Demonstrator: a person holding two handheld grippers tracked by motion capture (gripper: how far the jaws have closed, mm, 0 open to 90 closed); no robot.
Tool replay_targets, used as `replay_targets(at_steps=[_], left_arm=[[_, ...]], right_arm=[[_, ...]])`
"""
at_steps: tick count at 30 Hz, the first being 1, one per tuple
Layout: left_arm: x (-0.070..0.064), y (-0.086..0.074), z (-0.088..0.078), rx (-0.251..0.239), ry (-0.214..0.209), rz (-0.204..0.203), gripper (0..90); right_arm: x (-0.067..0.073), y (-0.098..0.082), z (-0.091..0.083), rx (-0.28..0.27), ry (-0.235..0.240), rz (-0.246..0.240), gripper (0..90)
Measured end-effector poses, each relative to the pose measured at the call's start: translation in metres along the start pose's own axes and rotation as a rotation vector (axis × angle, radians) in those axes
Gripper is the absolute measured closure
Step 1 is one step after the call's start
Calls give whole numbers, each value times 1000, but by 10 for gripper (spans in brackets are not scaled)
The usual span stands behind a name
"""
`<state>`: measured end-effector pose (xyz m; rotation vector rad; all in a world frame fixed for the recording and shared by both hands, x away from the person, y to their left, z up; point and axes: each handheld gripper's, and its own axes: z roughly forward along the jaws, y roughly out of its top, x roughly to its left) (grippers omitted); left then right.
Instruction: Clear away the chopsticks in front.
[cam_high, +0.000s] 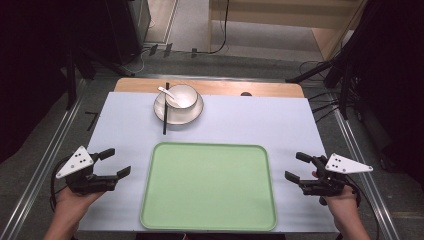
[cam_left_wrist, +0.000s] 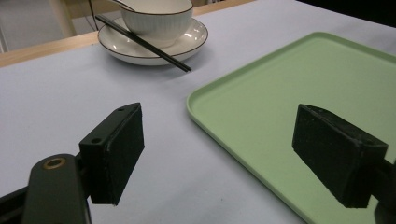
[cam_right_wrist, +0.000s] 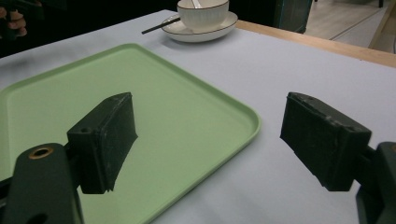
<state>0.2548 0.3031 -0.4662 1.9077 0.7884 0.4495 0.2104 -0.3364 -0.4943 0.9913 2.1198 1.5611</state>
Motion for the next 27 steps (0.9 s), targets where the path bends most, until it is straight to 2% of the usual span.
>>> replay_targets(at_steps=[27], left_arm=[[-1, 0, -1, 10, 3, 5, 184]], right_arm=[[0, 0, 2, 14, 5, 5, 185]])
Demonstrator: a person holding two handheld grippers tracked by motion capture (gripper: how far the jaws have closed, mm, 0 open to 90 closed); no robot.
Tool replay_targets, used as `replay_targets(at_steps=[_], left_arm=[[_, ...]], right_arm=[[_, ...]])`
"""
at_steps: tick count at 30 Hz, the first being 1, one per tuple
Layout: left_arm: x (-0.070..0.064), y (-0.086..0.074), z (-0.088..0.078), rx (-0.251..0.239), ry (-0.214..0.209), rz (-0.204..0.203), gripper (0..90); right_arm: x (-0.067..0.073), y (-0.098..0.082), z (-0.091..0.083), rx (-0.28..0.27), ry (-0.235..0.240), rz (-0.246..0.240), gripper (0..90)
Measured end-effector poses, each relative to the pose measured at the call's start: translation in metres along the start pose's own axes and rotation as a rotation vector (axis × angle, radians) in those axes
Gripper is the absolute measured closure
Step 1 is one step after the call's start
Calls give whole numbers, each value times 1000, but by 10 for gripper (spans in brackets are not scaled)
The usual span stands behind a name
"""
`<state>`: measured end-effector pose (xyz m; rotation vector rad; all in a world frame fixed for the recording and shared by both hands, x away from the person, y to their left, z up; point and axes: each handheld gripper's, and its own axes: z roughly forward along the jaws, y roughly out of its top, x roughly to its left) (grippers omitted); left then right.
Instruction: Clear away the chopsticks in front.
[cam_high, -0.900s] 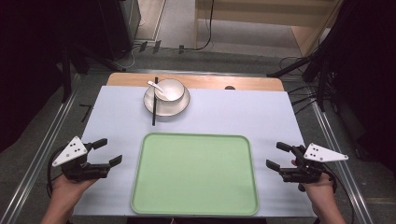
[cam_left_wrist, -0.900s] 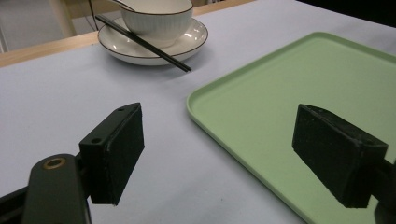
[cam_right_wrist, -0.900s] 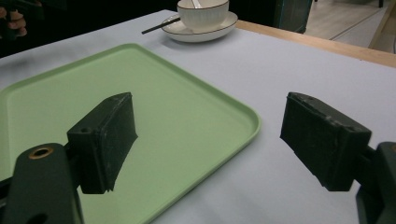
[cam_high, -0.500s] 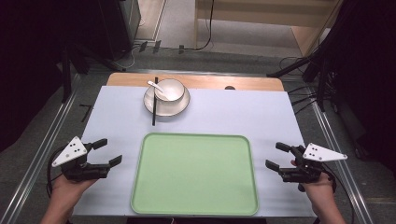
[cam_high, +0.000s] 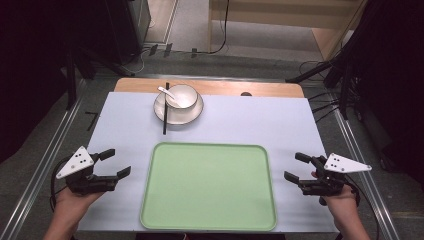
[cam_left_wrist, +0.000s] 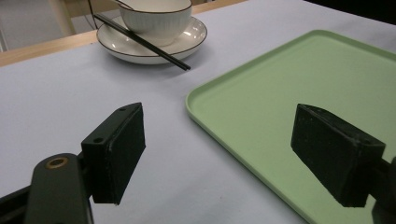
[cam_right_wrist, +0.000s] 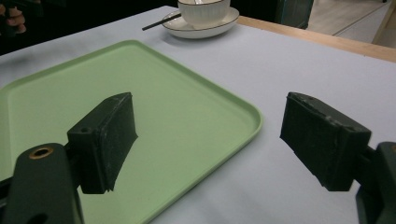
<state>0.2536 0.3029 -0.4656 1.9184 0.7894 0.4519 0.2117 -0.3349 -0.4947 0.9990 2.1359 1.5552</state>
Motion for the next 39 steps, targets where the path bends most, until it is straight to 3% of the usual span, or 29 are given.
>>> replay_targets(at_steps=[13, 16, 21, 25, 27, 34, 36, 39], left_arm=[[0, 3, -2, 4, 11, -4, 201], [-1, 5, -2, 20, 12, -15, 215], [-1, 12, 2, 88, 8, -38, 235], [-2, 15, 6, 124, 11, -81, 242], [-2, 16, 7, 126, 11, -97, 242], [-7, 23, 9, 105, 6, -95, 242], [-7, 25, 11, 120, -14, -106, 252], [-7, 28, 15, 144, 4, -113, 252]], right_arm=[[1, 0, 0, 7, -2, -2, 185], [1, 0, 0, 10, -2, 0, 185], [1, 0, 1, 21, -3, -4, 185], [1, 0, 1, 22, -2, 0, 185], [2, 0, 1, 24, -3, -1, 185], [3, -1, 0, 30, -4, 0, 185], [3, -1, 0, 30, -6, -1, 185], [2, -1, 0, 29, -7, 0, 185]])
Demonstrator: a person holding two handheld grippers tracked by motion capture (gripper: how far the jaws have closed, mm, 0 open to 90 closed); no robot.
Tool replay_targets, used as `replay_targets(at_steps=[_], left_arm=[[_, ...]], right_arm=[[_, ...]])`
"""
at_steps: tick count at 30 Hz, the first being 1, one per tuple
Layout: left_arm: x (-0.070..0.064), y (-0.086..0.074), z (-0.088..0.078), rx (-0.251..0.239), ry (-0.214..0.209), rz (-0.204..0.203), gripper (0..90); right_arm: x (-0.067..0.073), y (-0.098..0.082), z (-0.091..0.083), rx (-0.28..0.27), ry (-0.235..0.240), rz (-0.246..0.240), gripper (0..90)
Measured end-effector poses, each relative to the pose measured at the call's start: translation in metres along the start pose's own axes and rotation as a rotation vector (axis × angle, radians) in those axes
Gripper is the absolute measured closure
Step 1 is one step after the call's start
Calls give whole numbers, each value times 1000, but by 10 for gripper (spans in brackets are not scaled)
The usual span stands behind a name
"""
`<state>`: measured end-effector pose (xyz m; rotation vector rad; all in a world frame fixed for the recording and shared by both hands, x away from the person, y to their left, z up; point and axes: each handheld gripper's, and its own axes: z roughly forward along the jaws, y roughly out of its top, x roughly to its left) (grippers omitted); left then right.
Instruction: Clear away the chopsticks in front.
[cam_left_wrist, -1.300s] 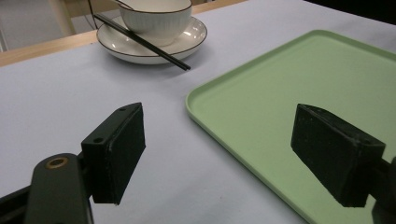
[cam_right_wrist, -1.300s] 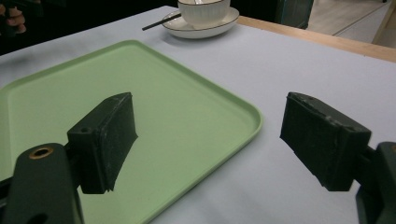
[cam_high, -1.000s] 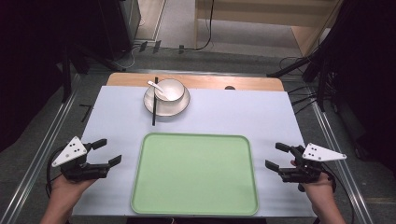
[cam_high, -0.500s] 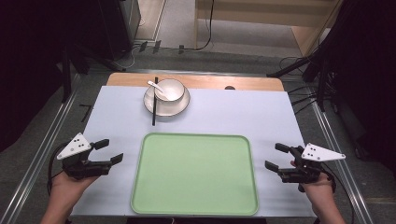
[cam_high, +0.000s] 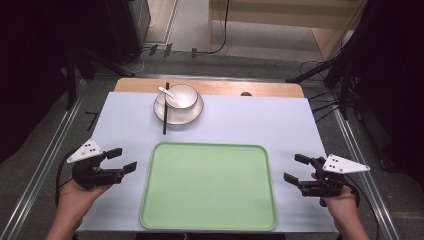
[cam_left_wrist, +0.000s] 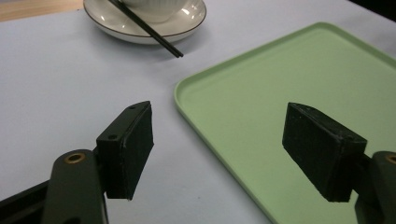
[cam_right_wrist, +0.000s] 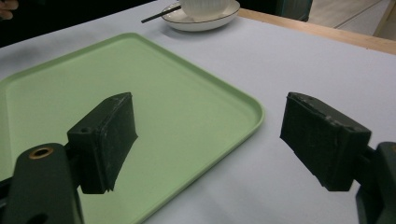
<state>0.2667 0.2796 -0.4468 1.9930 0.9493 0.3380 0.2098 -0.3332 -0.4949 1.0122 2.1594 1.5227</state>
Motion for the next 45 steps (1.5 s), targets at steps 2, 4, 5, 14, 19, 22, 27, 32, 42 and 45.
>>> replay_targets(at_steps=[2, 4, 5, 14, 19, 22, 27, 32, 42, 45], left_arm=[[0, 3, 1, 4, 0, -7, 243], [0, 5, 2, 11, 4, -6, 243], [0, 6, 2, 15, 11, -11, 240], [11, 23, 11, 121, -22, -159, 222], [16, 30, 17, 131, -17, -189, 222], [19, 37, 21, 141, -5, -198, 222], [21, 48, 29, 152, 16, -193, 223], [23, 60, 39, 166, 29, -197, 231], [33, 84, 61, 167, 24, -206, 283], [37, 92, 68, 176, 38, -197, 291]], right_arm=[[0, 0, 0, -1, 1, 1, 185], [0, 0, 0, 0, 1, -4, 185], [0, 0, 0, 3, 2, -4, 185], [1, 1, 1, 6, 4, -5, 185], [1, 1, 2, 8, 2, -3, 185], [1, 1, 2, 8, 3, -4, 185], [1, 1, 2, 9, 2, -5, 185], [1, 1, 2, 11, 2, -8, 185], [1, 1, 2, 14, -1, -6, 185], [1, 1, 1, 13, -1, -4, 185]])
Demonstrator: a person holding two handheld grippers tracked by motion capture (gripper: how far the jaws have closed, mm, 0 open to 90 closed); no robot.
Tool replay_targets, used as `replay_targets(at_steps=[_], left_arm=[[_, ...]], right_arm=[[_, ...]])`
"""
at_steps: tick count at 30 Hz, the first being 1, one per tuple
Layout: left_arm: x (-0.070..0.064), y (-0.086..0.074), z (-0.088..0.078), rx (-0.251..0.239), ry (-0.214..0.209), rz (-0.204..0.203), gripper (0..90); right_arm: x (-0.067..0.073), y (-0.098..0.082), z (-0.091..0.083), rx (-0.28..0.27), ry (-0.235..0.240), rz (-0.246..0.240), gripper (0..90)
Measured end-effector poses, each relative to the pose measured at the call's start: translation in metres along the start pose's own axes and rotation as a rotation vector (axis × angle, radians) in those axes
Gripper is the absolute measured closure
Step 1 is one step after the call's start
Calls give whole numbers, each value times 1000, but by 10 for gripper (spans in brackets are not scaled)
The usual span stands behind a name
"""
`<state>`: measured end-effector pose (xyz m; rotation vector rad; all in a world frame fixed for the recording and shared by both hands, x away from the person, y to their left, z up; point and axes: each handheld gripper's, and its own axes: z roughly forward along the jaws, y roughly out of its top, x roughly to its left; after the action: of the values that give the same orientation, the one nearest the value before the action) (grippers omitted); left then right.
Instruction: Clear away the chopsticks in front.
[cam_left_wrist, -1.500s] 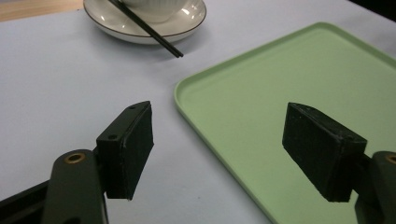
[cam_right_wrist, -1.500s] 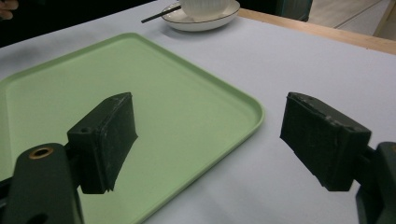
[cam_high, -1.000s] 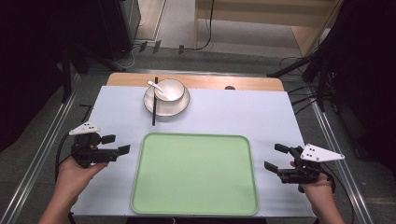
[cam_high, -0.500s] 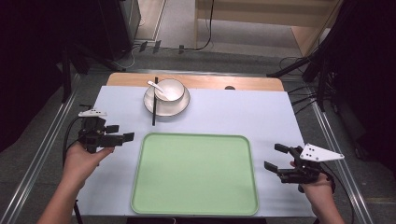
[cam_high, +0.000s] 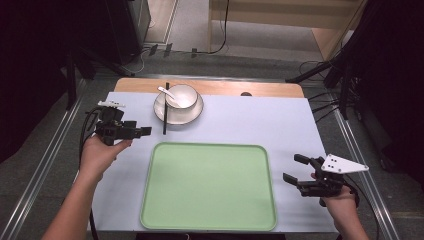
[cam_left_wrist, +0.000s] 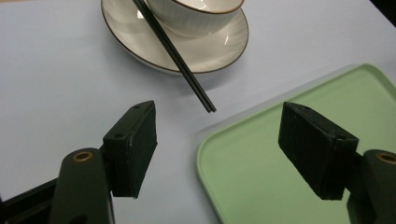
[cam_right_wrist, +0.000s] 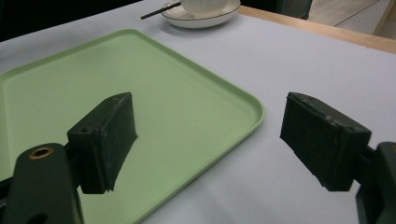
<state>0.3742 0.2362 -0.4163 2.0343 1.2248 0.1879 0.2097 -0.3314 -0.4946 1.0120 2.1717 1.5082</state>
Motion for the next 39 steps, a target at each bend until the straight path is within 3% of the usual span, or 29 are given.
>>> replay_targets(at_steps=[11, 17, 24, 29, 31, 39], left_arm=[[7, 30, 30, 8, 57, 3, 318], [11, 43, 50, 14, 68, -5, 341], [16, 48, 74, 18, 73, -30, 352], [21, 49, 91, 59, 79, -38, 423], [22, 50, 95, 69, 103, -42, 440], [26, 51, 103, 61, 126, -70, 544]], right_arm=[[-1, -1, 1, 7, -5, -2, 185], [-1, -1, 1, 13, -7, 1, 185], [-1, -4, -2, 13, -17, 7, 185], [1, -6, -7, 8, -29, 11, 184], [1, -6, -8, 9, -30, 12, 184], [1, -8, -11, 1, -35, 15, 184]])
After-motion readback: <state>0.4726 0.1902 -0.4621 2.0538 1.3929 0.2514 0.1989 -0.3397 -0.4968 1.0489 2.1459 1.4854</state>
